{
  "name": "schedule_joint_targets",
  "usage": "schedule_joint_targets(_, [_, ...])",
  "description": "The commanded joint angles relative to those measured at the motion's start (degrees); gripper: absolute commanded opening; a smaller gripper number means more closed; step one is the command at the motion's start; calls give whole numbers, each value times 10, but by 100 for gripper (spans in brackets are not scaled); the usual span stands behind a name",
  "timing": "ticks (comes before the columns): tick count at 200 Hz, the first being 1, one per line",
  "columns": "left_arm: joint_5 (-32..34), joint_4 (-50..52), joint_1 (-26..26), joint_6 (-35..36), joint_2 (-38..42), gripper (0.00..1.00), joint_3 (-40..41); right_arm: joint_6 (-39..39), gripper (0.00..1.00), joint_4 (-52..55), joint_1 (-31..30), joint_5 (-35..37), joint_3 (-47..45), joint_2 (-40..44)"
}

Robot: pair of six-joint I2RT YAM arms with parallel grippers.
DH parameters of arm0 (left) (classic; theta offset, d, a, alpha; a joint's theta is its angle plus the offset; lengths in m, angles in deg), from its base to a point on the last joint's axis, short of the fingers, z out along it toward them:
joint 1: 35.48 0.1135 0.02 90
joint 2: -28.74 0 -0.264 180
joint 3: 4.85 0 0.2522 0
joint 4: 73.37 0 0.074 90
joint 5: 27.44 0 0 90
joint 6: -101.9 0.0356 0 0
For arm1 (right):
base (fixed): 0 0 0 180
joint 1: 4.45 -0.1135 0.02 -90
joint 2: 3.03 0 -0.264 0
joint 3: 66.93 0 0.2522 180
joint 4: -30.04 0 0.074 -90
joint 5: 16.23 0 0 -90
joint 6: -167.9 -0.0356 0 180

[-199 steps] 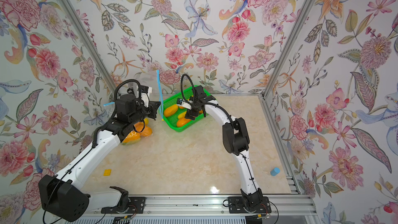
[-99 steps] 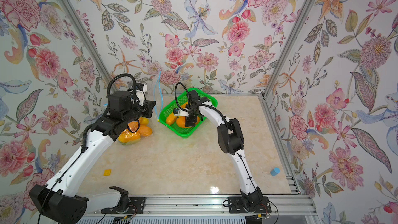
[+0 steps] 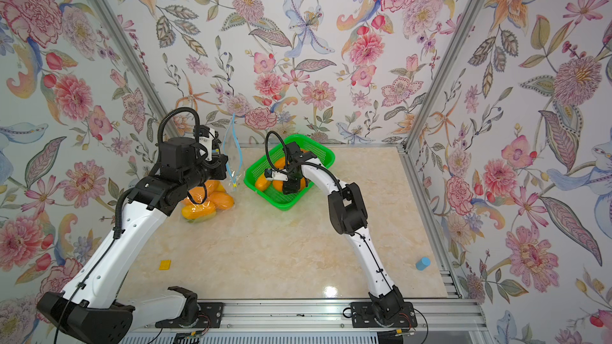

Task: Place the mango in a zip-top bag and seal the zipper
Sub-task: Pick up the mango from the basket, then place the mango in the zipper food storage bag.

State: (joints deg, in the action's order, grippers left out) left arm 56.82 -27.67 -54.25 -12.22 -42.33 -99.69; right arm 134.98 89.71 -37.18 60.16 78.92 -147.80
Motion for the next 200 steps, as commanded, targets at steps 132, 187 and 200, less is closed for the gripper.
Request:
schedule_joint_targets(132, [-138,-73,-103,-28,-180,0,-154,-735,10,-1214,37,-59,-752,586])
schedule_joint_targets(187, [-183,-141,-105,-57,-206,0,-127,-707,9,-1369,-40,66,-720,505])
schedule_joint_targets(200, [-185,-144,-105,-58,-199,0,-126,-704,9,-1369,-57,75,-699,481])
